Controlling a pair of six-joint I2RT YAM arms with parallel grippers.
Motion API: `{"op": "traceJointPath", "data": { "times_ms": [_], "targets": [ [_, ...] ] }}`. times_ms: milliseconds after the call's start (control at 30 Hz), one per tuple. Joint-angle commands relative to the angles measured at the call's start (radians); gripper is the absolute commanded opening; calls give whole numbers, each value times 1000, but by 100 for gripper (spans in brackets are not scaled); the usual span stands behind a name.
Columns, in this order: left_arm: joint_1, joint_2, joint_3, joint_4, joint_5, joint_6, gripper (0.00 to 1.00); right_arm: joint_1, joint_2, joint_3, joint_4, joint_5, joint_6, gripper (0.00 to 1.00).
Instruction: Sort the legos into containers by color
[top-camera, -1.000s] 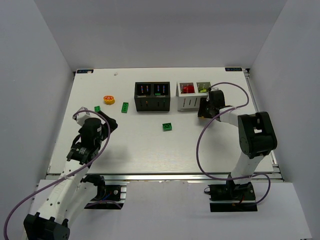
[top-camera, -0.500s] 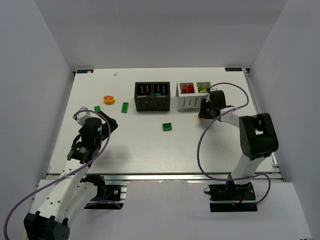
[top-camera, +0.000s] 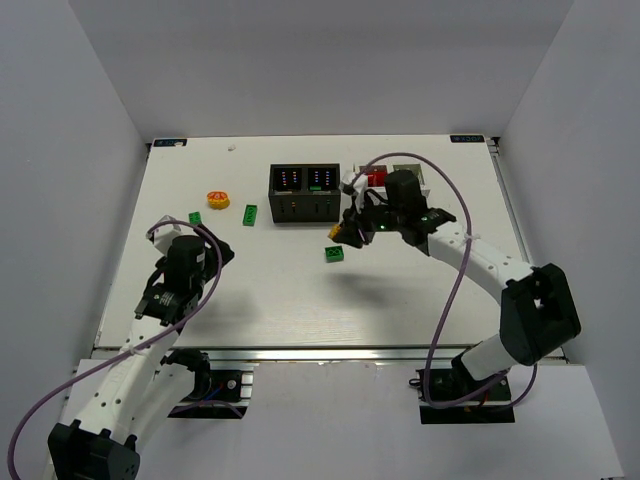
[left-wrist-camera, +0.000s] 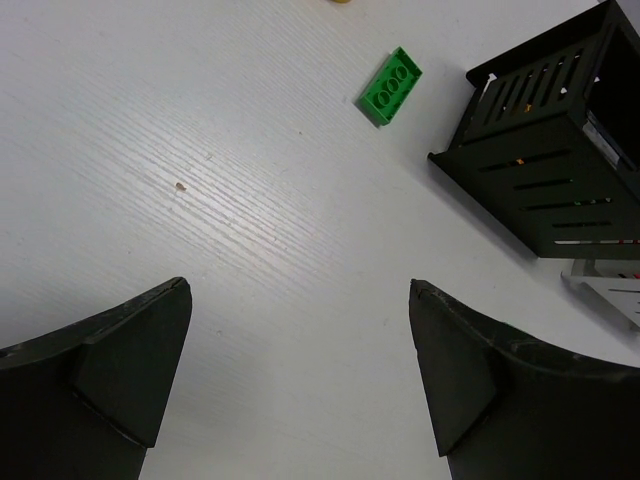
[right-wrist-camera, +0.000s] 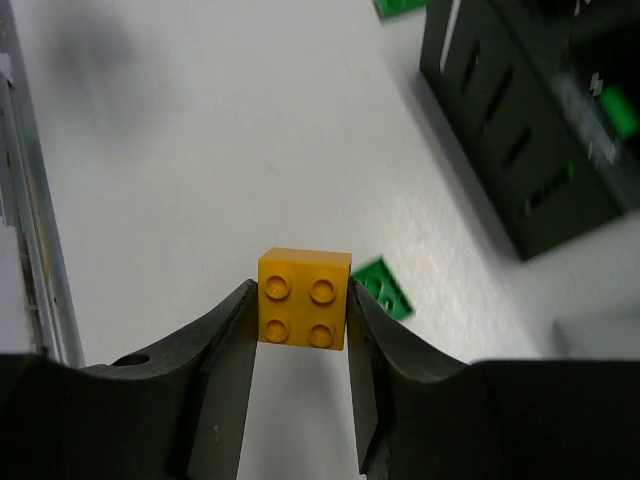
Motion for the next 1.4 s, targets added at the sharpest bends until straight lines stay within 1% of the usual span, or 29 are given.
{"op": "traceJointPath", "data": {
  "times_ms": [0, 33, 67, 133, 167, 200, 233, 333, 400, 500, 600, 633, 700, 733, 800, 833, 900, 933, 1033, 1067, 1133, 1200, 1233, 1300, 1333, 1367],
  "targets": [
    [4, -1, 54, -27, -23, 23, 98, 37, 47, 135, 70, -76, -91, 0],
    [4, -1, 55, -31, -20, 25, 98, 42, 76, 174, 103, -62, -82, 0],
    [4, -1, 58, -37, -16, 25, 98, 53, 145, 268, 117, -30, -52, 0],
    [4, 2, 63, -48, -13, 27, 98, 64, 220, 379, 114, -7, -24, 0],
    [4, 3, 67, -62, -11, 28, 98, 79, 292, 475, 114, 8, -15, 0],
    [4, 3, 72, -68, -10, 28, 98, 85, 324, 519, 116, 33, 8, 0],
    [4, 3, 75, -83, -10, 27, 98, 94, 390, 600, 114, 44, 21, 0],
    [6, -7, 81, -105, -16, 17, 98, 108, 493, 697, 113, 76, 53, 0],
    [4, -27, 77, -122, -19, 13, 98, 110, 530, 760, 121, 100, 61, 1],
    [4, -60, 63, -133, -25, 1, 98, 111, 585, 822, 140, 148, 71, 6],
    [4, -75, 49, -134, -26, -6, 98, 111, 628, 858, 148, 188, 71, 15],
    [4, -75, 49, -136, -28, -6, 98, 111, 645, 867, 151, 196, 70, 20],
    [6, -69, 54, -136, -28, -4, 98, 110, 656, 870, 165, 211, 61, 25],
    [4, -66, 55, -136, -28, 0, 98, 111, 668, 873, 167, 216, 61, 30],
    [4, -58, 64, -136, -28, 5, 98, 111, 676, 873, 171, 223, 58, 37],
    [6, -54, 67, -136, -26, 7, 98, 111, 682, 873, 173, 225, 56, 43],
    [4, -50, 72, -140, -23, 8, 98, 111, 688, 872, 176, 228, 47, 49],
    [6, -52, 72, -140, -23, 7, 98, 113, 691, 872, 177, 228, 45, 54],
    [6, -58, 69, -146, -20, 1, 98, 113, 691, 870, 180, 223, 41, 63],
    [4, -66, 67, -148, -20, -3, 98, 111, 691, 872, 180, 222, 39, 64],
    [6, -69, 64, -149, -19, -6, 98, 111, 685, 873, 180, 214, 39, 71],
    [6, -70, 64, -153, -19, -6, 98, 111, 678, 880, 170, 196, 29, 75],
    [4, -70, 67, -154, -19, -6, 98, 111, 659, 881, 159, 185, 13, 79],
    [6, -70, 69, -157, -19, -6, 98, 111, 630, 857, 121, 142, -60, 84],
    [6, -70, 67, -157, -19, -6, 98, 111, 586, 831, 121, 128, -106, 89],
    [6, -72, 64, -154, -20, -6, 98, 110, 555, 794, 128, 101, -125, 89]
  ]
}}
